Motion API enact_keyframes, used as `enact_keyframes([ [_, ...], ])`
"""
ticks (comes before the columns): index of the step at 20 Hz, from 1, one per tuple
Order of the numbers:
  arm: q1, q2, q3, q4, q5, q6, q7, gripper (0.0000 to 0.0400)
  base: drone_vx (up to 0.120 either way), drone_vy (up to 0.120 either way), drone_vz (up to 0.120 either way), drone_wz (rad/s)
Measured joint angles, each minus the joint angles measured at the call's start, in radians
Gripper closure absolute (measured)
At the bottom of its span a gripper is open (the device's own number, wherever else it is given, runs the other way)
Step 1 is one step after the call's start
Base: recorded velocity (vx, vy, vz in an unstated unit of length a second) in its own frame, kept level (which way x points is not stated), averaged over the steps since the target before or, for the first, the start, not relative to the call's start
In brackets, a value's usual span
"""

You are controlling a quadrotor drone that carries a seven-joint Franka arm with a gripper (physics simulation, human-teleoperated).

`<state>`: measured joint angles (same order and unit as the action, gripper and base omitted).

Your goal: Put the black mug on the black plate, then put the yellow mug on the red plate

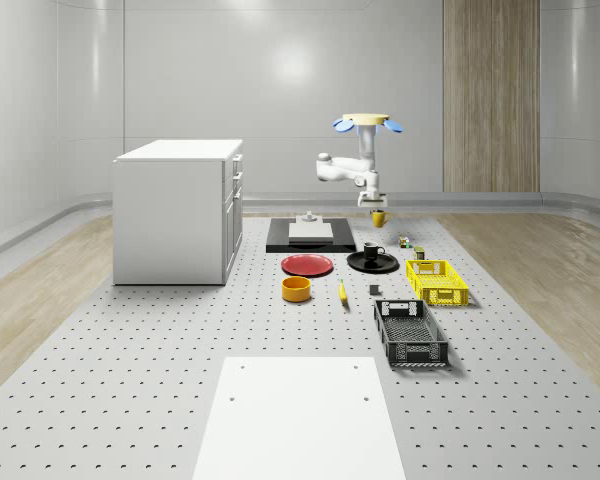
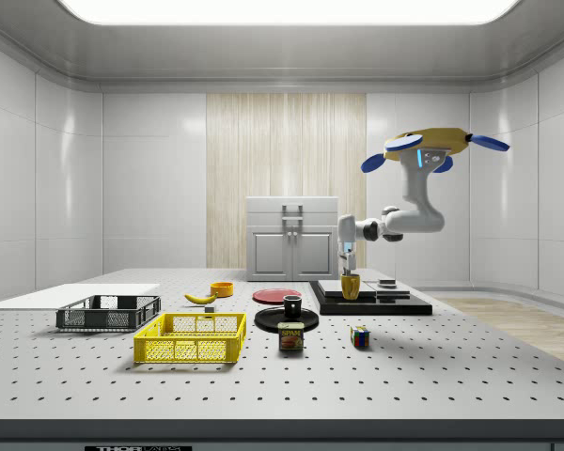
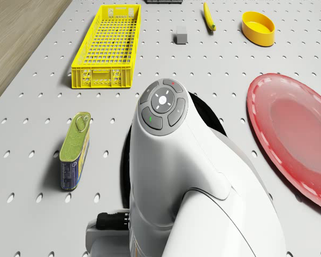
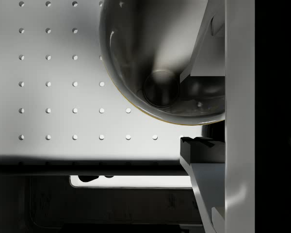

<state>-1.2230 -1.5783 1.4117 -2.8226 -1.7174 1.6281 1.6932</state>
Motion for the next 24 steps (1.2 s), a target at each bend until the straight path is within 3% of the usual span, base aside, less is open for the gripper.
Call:
enact_keyframes([
  [24, -0.001, -0.009, 0.001, 0.0, 0.003, 0.008, 0.001, 0.029, 0.12, -0.12, 0.0, 0.0],
])
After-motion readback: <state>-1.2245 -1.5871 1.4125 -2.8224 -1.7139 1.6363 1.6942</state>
